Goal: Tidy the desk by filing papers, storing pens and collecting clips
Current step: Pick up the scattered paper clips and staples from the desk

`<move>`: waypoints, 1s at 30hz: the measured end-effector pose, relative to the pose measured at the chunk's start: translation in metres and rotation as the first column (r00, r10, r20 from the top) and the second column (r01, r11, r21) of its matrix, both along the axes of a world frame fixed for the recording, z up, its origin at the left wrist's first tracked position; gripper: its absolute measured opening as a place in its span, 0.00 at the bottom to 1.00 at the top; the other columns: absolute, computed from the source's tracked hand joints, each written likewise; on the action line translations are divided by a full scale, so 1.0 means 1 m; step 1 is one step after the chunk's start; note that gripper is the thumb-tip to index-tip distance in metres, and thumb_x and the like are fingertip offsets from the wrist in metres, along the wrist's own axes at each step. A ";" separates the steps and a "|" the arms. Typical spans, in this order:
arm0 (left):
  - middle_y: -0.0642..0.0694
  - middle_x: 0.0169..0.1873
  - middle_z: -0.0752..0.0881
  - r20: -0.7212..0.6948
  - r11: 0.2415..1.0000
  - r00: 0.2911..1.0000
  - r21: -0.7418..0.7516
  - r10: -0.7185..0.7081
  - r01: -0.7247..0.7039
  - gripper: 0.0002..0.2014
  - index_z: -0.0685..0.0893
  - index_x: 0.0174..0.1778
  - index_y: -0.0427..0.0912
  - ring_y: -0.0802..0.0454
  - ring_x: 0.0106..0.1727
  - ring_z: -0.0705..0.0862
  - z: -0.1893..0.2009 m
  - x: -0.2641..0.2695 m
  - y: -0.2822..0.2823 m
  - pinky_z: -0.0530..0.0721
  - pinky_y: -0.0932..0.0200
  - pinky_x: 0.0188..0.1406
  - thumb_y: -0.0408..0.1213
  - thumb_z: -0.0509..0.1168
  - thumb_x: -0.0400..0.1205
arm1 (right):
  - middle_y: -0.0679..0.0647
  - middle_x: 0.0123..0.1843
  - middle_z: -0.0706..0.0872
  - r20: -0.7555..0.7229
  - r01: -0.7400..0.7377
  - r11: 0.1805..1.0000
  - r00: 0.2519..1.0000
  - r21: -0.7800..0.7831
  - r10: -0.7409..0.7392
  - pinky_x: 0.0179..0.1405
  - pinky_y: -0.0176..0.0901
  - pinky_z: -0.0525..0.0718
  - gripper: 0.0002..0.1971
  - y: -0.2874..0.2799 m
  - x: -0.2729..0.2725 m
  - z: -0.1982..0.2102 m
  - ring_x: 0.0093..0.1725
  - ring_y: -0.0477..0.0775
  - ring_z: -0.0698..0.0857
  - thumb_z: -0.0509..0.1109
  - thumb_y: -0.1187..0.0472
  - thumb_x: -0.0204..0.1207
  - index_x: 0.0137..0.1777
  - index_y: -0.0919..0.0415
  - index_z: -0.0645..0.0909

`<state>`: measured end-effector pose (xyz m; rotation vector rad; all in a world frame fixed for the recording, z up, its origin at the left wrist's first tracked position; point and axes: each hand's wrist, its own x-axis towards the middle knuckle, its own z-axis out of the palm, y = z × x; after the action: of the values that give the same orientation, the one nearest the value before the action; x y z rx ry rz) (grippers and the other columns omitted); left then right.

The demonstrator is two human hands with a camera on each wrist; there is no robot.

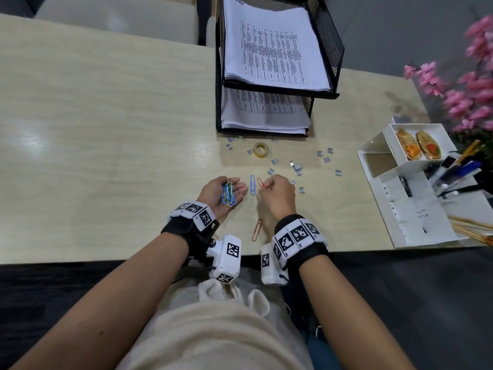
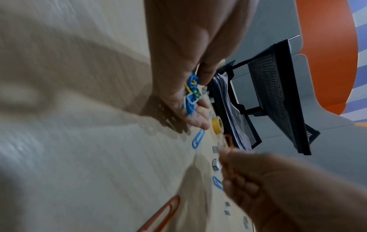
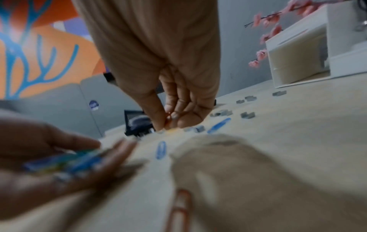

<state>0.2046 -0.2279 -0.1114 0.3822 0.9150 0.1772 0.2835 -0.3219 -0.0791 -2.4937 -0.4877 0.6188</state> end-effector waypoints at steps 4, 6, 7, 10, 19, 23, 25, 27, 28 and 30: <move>0.43 0.20 0.83 0.052 0.998 0.999 -0.054 -0.005 0.008 0.22 0.75 0.37 0.38 0.52 0.21 0.83 -0.003 0.003 -0.006 0.80 0.70 0.22 0.46 0.45 0.88 | 0.49 0.27 0.79 -0.130 -0.024 0.960 0.989 0.280 0.063 0.23 0.18 0.70 0.01 0.005 -0.013 0.019 0.23 0.30 0.80 0.71 0.71 0.73 0.42 0.66 0.84; 0.47 0.14 0.79 0.030 0.998 0.999 -0.051 -0.026 0.027 0.22 0.74 0.34 0.40 0.55 0.14 0.78 -0.003 0.003 -0.006 0.77 0.73 0.19 0.47 0.46 0.88 | 0.53 0.32 0.83 -0.055 -0.013 0.963 0.998 0.268 0.029 0.34 0.22 0.74 0.03 0.003 -0.003 0.017 0.34 0.38 0.84 0.70 0.70 0.74 0.43 0.68 0.85; 0.48 0.13 0.78 0.012 0.998 0.999 -0.039 -0.039 0.039 0.21 0.73 0.33 0.41 0.57 0.12 0.76 -0.003 0.002 -0.005 0.75 0.75 0.16 0.47 0.47 0.87 | 0.56 0.39 0.86 -0.001 0.006 0.975 1.000 0.224 -0.006 0.41 0.26 0.74 0.05 0.000 0.006 0.013 0.43 0.47 0.85 0.68 0.70 0.74 0.44 0.68 0.86; 0.52 0.11 0.74 -0.042 0.996 0.995 0.000 -0.089 0.089 0.20 0.71 0.29 0.44 0.60 0.09 0.70 -0.001 -0.003 -0.002 0.66 0.76 0.10 0.46 0.50 0.87 | 0.63 0.60 0.84 0.121 -0.035 0.999 0.992 -0.016 0.036 0.57 0.40 0.77 0.14 -0.017 0.036 -0.003 0.60 0.61 0.81 0.61 0.75 0.76 0.56 0.66 0.83; 0.52 0.10 0.70 -0.065 0.994 0.992 0.020 -0.105 0.107 0.18 0.70 0.31 0.45 0.62 0.08 0.64 -0.003 -0.014 0.003 0.59 0.73 0.06 0.44 0.50 0.87 | 0.62 0.56 0.81 0.175 -0.360 0.874 0.886 -0.325 0.430 0.56 0.52 0.74 0.07 -0.034 0.053 -0.021 0.61 0.65 0.75 0.62 0.68 0.77 0.49 0.64 0.81; 0.53 0.10 0.72 -0.079 0.995 0.993 0.038 -0.088 0.092 0.15 0.71 0.35 0.44 0.62 0.08 0.66 -0.005 -0.017 0.006 0.60 0.75 0.07 0.41 0.50 0.87 | 0.60 0.45 0.87 0.042 -0.620 0.779 0.779 -0.094 0.625 0.50 0.44 0.74 0.04 -0.041 0.025 -0.015 0.47 0.55 0.78 0.68 0.64 0.75 0.46 0.59 0.84; 0.53 0.10 0.72 -0.081 0.994 0.992 0.042 -0.094 0.097 0.15 0.71 0.34 0.44 0.62 0.08 0.67 -0.006 -0.018 0.007 0.61 0.76 0.07 0.41 0.51 0.87 | 0.56 0.45 0.87 0.012 -0.735 0.660 0.667 -0.156 0.745 0.49 0.43 0.70 0.08 -0.045 0.013 -0.012 0.47 0.49 0.71 0.67 0.62 0.76 0.54 0.57 0.83; 0.53 0.10 0.72 -0.085 0.992 0.990 0.047 -0.110 0.114 0.16 0.70 0.32 0.45 0.62 0.08 0.67 -0.007 -0.018 0.006 0.62 0.76 0.07 0.42 0.52 0.87 | 0.53 0.46 0.87 -0.005 -0.780 0.585 0.601 -0.223 0.799 0.49 0.43 0.65 0.11 -0.048 0.009 -0.011 0.49 0.50 0.71 0.67 0.64 0.76 0.58 0.56 0.82; 0.53 0.10 0.72 -0.087 0.991 0.989 0.053 -0.120 0.124 0.17 0.70 0.31 0.45 0.62 0.08 0.67 -0.008 -0.018 0.005 0.62 0.76 0.07 0.42 0.52 0.87 | 0.53 0.47 0.87 -0.022 -0.789 0.559 0.583 -0.256 0.812 0.50 0.44 0.65 0.12 -0.050 0.009 -0.012 0.52 0.52 0.72 0.67 0.66 0.76 0.58 0.56 0.82; 0.53 0.10 0.72 -0.092 0.988 0.986 0.066 -0.137 0.143 0.17 0.69 0.31 0.45 0.62 0.09 0.67 -0.007 -0.017 0.004 0.62 0.76 0.07 0.43 0.53 0.86 | 0.54 0.50 0.86 -0.039 -0.796 0.512 0.551 -0.324 0.833 0.54 0.46 0.67 0.11 -0.052 0.010 -0.013 0.57 0.55 0.75 0.67 0.66 0.75 0.56 0.57 0.82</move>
<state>0.1875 -0.2244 -0.1189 0.5233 0.9654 0.0653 0.2930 -0.3740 -0.0924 -2.4660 -1.8284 0.9374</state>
